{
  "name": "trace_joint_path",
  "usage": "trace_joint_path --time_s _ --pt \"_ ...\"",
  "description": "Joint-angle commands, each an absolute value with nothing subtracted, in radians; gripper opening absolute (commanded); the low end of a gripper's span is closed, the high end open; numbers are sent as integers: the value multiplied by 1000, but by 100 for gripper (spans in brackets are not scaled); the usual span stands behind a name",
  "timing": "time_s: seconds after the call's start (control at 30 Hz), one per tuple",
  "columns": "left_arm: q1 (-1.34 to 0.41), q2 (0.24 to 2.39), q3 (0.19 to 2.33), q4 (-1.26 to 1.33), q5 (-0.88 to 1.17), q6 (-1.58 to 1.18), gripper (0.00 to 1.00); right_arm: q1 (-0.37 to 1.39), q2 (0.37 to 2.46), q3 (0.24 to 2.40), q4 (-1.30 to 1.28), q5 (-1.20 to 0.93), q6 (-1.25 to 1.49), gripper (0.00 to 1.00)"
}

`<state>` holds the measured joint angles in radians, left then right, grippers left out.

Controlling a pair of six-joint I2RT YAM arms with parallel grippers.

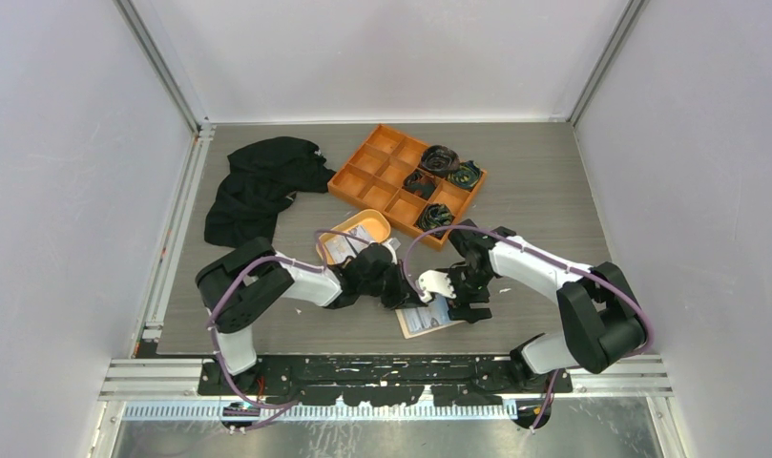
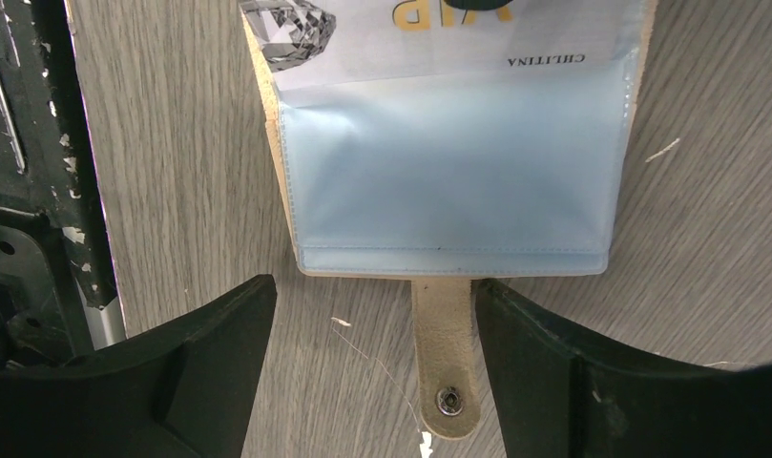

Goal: Put the credit cards into the card holder
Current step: Insert the credit card into the card holder.

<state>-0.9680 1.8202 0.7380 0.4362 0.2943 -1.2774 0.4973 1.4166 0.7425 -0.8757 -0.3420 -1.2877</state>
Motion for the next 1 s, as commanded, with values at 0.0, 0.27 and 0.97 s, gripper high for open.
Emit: trace_joint_path --time_s 0.0,0.27,0.97 --pt "-970 1865 753 347 302 -1262 0 516 1455 729 -854 -367 -1287 81" --pt "-967 1870 783 319 320 -1224 0 530 1465 735 -855 -362 -1278 79" --pt "-960 1819 741 303 169 -1134 0 534 1461 741 -859 -371 -1267 79"
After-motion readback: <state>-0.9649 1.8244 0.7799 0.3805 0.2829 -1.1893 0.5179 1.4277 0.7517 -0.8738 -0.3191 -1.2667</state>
